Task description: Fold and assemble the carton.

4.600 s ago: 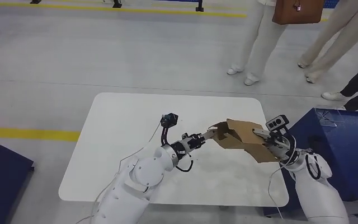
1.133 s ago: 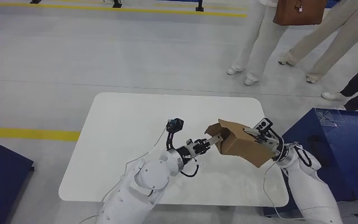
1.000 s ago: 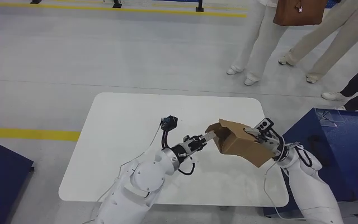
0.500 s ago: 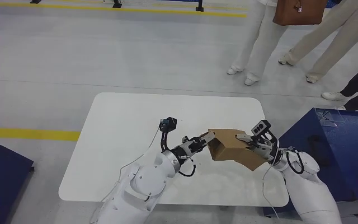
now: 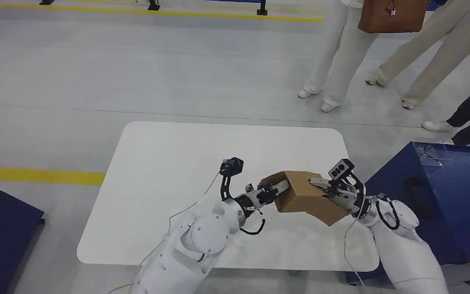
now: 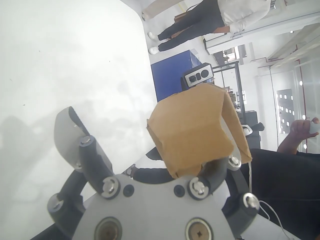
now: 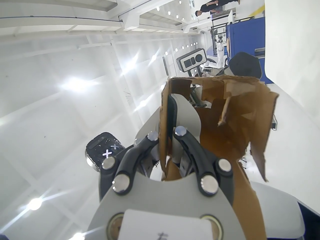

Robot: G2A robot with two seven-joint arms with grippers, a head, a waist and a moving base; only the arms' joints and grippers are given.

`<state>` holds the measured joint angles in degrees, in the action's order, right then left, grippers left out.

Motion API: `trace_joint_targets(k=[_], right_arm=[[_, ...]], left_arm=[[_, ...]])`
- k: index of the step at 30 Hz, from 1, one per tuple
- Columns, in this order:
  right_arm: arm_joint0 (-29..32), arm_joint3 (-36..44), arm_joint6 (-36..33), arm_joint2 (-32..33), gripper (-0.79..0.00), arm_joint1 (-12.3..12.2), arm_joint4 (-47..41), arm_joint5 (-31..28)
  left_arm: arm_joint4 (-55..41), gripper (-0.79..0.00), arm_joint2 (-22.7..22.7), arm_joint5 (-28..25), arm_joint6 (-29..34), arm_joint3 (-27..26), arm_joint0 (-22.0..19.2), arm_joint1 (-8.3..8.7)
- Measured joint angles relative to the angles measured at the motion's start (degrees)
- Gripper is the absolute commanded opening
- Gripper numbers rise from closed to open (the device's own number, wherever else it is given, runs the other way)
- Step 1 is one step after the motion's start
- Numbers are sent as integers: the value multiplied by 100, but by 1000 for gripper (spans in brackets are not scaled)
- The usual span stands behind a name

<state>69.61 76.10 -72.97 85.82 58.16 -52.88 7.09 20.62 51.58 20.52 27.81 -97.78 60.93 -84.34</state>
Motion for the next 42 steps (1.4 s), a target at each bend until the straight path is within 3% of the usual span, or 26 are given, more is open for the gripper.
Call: trace_joint_targets(k=[3,7,13,18,24,30,42], right_arm=[[-94,-163,195,-41,-785,11,-166,338],[-388,-562,418,-201,-785,23,-406,1290],[-911,-1226,101,-647,-785,28,-515,2560],[-1093,-1308,278,-1281,-785,-75,-1031,2699],[-1178,-1063,438,-1934,-785,-362,-1851,2862],[-1258,-991,307,-2344,-785,-700,-2153,2730],[-1530,-1019,96,-3145,-785,-1145,-2694,2519]], left_arm=[[-81,0,99,-121,-78,-118,75,9],[-132,0,423,-406,-185,-564,382,79],[71,0,1260,-523,-414,-1322,1042,239],[535,0,1775,-481,20,-1136,1099,363],[1802,0,1572,-641,860,-628,880,473],[1539,0,1287,-923,976,-490,770,442],[1225,0,992,-1352,1136,-818,876,450]])
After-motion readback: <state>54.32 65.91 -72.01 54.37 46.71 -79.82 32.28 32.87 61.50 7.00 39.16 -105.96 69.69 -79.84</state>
